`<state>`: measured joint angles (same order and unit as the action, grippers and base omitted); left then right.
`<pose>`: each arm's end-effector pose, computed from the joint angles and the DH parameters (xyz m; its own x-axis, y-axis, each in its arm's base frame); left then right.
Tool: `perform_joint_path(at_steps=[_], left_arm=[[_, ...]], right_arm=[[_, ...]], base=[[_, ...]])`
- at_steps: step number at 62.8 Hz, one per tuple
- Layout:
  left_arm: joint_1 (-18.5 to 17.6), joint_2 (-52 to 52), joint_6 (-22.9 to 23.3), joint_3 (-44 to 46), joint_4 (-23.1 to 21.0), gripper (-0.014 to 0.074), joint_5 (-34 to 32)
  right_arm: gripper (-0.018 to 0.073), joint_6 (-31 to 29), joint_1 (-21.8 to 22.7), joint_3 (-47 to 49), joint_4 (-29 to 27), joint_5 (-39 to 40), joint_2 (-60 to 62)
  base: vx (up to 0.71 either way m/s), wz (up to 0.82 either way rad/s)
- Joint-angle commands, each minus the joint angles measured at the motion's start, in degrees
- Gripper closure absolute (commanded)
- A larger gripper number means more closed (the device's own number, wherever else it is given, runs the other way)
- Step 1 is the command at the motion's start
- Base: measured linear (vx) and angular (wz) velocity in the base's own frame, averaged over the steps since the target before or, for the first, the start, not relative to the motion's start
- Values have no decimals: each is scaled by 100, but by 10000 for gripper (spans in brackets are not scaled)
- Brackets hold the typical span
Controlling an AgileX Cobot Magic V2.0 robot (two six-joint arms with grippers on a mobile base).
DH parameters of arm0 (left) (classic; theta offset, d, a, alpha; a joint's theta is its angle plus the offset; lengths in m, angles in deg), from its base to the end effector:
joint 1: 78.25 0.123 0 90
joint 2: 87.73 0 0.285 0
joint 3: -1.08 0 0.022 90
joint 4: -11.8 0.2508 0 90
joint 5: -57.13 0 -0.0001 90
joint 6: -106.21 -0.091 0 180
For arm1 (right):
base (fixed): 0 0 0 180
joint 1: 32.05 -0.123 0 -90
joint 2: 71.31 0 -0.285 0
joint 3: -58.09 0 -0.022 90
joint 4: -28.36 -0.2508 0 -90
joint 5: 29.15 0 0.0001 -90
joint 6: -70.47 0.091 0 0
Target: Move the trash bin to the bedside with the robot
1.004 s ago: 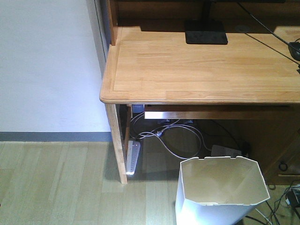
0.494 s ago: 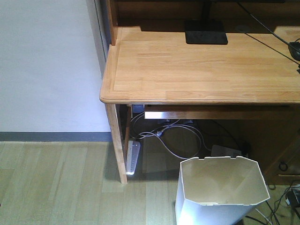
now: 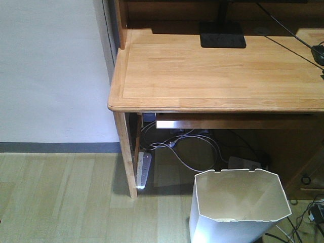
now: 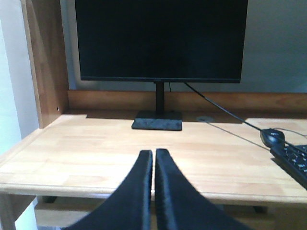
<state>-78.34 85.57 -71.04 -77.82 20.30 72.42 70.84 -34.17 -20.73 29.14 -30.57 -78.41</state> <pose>0.0546 0.0035 0.1804 -0.1888 0.0953 -0.9774 -0.0189 0.9947 0.1006 0.0567 0.0021 0.2021 0.0466 -0.0054 -0.9989 -0.0363 0.9993 -0.0071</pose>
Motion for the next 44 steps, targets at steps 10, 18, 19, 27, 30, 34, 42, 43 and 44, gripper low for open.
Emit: perform_joint_path(at_steps=[10, 18, 19, 27, 30, 34, 42, 43, 44], left_arm=[[-35, 58, 46, -165, -3, 602, -420], [-35, 58, 46, -165, -3, 602, -420], [-35, 58, 46, -165, -3, 602, -420], [-35, 58, 46, -165, -3, 602, -420], [-35, 58, 46, -165, -3, 602, -420], [-35, 58, 46, -165, -3, 602, -420], [-35, 58, 46, -165, -3, 602, -420], [-35, 58, 46, -165, -3, 602, -420], [-35, 58, 46, -165, -3, 602, -420]], right_arm=[[570, -2, 6, -16, 83, 766, 41], [570, 40, 6, 345, 44, 433, -286], [570, 64, 6, 400, 16, 392, -349], [570, 324, 6, 916, -116, 104, -1010], [570, 336, 6, 1138, -116, -91, -1309], [570, 330, 6, 1433, -116, -467, -1734], [570, 335, 6, 1808, -126, -1157, -2383], [570, 335, 6, 1846, -154, -1231, -2446], [570, 335, 6, 1900, -225, -1359, -2532]], base=[[0, 0], [0, 0], [0, 0], [0, 0], [0, 0], [0, 0], [0, 0], [0, 0], [0, 0]])
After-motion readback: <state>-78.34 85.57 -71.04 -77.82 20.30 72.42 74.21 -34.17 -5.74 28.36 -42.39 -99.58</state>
